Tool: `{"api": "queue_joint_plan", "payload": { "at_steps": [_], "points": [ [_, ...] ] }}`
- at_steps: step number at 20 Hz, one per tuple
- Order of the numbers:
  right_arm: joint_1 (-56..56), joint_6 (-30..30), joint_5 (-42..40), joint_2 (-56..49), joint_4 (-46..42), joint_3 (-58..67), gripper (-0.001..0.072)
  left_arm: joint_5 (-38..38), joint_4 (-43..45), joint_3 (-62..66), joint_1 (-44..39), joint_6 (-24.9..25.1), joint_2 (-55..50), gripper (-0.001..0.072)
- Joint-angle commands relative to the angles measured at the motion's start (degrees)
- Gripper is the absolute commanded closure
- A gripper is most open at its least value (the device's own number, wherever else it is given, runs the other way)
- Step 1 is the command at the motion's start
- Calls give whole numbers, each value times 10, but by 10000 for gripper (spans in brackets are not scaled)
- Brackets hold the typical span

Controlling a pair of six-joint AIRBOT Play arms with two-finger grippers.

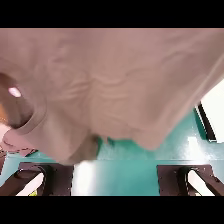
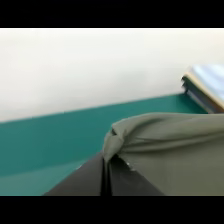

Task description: Fold the shirts.

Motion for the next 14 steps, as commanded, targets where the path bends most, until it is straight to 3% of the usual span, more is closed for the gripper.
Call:
{"api": "queue_joint_plan", "payload": {
  "at_steps": [1,3,7,11,12,13,14],
  "points": [
    [50,14,61,-108,-5,21,696,-39,19,-54,1,0,-79,681],
    [92,15,81,-196,-11,21,696,-48,17,-99,1,0,-147,680],
    [168,15,74,-371,-111,21,696,-21,19,-156,1,0,-292,679],
    [188,15,44,-483,-103,22,694,19,19,-156,1,4,-393,677],
    [188,15,37,-497,-102,22,684,25,19,-156,1,5,-404,542],
    [186,15,37,-508,-103,22,500,29,19,-156,1,5,-408,261],
    [180,15,39,-511,-102,22,325,30,21,-156,2,5,-407,128]
  ]
}}
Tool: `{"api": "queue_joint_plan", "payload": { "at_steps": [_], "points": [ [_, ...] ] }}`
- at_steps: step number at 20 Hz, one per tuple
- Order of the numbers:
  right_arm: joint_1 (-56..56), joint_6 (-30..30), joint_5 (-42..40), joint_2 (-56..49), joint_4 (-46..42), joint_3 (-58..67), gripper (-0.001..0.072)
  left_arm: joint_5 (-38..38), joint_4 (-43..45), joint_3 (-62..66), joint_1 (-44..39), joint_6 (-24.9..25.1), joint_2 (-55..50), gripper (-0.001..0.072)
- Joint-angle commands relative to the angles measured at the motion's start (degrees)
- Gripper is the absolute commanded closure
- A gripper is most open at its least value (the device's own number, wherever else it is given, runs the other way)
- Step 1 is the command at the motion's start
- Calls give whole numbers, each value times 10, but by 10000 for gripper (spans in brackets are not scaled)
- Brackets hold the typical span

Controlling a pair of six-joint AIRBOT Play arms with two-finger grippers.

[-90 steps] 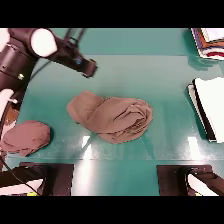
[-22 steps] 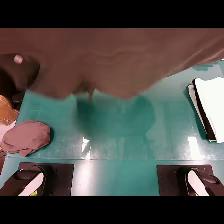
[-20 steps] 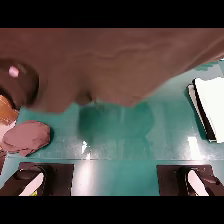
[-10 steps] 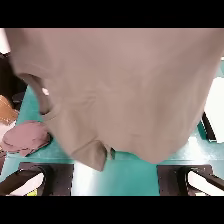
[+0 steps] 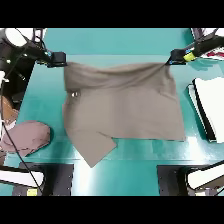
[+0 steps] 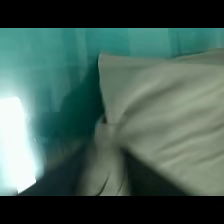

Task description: Fold the shirts.

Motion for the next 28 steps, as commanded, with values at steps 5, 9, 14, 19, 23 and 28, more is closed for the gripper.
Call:
{"api": "queue_joint_plan", "payload": {
  "at_steps": [5,9,14,19,23,28],
  "points": [
    [-47,-4,71,-8,72,0,327,-104,-3,-4,45,3,-4,164],
    [-100,-23,73,95,136,-111,331,-121,-1,-146,76,13,95,164],
    [-153,-38,16,268,162,-363,331,-70,-6,-460,76,7,267,163],
    [-186,-38,-32,384,174,-503,331,-21,-80,-651,76,-6,360,163],
    [-186,-38,-56,434,174,-543,332,52,-158,-709,74,15,357,164],
    [-183,-38,-57,456,169,-543,331,70,-188,-718,74,28,357,483]
  ]
}}
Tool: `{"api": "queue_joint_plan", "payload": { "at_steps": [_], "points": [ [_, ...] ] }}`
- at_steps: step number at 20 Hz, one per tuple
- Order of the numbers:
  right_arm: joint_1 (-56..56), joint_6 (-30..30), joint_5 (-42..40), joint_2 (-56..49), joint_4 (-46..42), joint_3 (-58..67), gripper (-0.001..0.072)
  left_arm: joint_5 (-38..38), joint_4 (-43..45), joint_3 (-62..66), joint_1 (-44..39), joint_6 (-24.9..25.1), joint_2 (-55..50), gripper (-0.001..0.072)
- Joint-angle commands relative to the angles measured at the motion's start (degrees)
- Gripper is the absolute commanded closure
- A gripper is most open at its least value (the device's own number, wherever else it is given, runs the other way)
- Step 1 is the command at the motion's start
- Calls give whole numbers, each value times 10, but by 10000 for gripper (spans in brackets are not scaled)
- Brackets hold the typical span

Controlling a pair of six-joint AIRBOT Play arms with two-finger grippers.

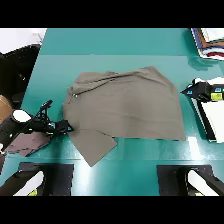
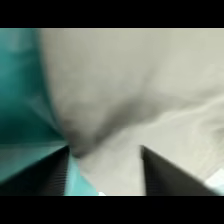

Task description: Fold the shirts.

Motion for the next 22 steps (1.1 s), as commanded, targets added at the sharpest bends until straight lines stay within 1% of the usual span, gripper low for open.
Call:
{"api": "queue_joint_plan", "payload": {
  "at_steps": [1,4,7,9,11,13,15,18,22],
  "points": [
    [-6,0,0,20,-12,-8,332,20,-27,-12,0,6,3,676],
    [-52,3,49,23,-71,-23,331,-7,-16,19,0,11,5,682],
    [-138,12,66,23,-150,-110,331,-32,0,67,0,17,5,682],
    [-201,12,50,23,-182,-180,324,-34,2,90,0,21,5,682],
    [-257,11,18,21,-182,-243,324,-34,2,104,0,21,4,682],
    [-287,11,-12,21,-182,-292,324,-33,2,106,0,21,4,681],
    [-290,11,-37,21,-178,-325,324,-33,2,106,0,21,4,682],
    [-249,11,-49,-3,-177,-339,324,-33,2,106,0,21,4,681],
    [-164,11,-74,-53,-116,-339,326,-33,4,106,0,21,4,681]
  ]
}}
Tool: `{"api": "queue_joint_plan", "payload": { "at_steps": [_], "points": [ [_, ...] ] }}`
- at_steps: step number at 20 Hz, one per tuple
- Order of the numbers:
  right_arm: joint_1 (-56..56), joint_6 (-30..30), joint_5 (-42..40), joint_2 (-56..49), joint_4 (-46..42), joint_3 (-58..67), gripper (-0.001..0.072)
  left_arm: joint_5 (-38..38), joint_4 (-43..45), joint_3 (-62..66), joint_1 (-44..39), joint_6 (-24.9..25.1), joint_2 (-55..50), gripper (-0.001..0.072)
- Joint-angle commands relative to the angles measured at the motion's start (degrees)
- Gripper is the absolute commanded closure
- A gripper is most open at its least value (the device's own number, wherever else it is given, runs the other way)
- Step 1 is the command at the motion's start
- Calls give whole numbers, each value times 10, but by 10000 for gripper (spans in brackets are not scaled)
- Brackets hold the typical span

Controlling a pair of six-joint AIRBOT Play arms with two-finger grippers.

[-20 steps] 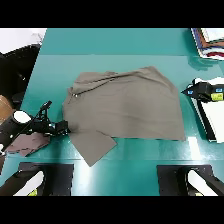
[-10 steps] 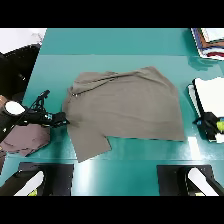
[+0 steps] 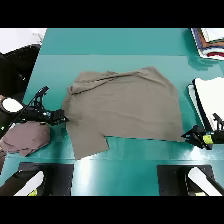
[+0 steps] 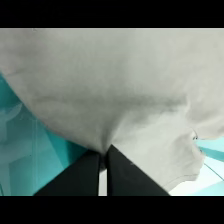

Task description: Fold the shirts.

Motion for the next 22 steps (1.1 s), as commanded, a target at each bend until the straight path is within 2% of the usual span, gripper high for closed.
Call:
{"api": "queue_joint_plan", "payload": {
  "at_steps": [1,4,6,9,11,17,22],
  "points": [
    [63,-2,-39,-38,35,-10,339,1,9,1,0,0,0,681],
    [112,-2,-43,-39,35,-10,600,-10,29,4,0,0,0,683],
    [134,-5,-42,-9,35,-4,693,-28,36,24,0,-1,2,683],
    [153,-7,-21,64,36,70,694,-37,53,97,0,-21,51,684],
    [161,-7,-10,108,39,168,694,-60,71,188,0,-35,86,683],
    [164,-6,-30,189,33,521,694,-123,73,567,0,-43,112,682],
    [117,-6,-26,214,33,693,694,-114,79,800,0,-80,112,683]
  ]
}}
